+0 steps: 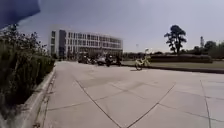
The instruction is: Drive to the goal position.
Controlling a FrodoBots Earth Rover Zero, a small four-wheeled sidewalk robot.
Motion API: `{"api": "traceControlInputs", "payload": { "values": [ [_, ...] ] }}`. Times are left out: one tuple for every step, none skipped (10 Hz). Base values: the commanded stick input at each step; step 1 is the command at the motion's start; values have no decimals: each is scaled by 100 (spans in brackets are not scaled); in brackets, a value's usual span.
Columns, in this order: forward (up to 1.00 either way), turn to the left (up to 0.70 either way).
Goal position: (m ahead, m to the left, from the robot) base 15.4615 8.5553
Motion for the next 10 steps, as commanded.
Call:
{"api": "traceControlInputs", "payload": {
  "values": [
    [70,35],
    [70,35],
    [70,35],
    [70,35],
    [70,34],
    [70,2],
    [70,0],
    [70,0],
    [70,0],
    [70,0]
  ]
}}
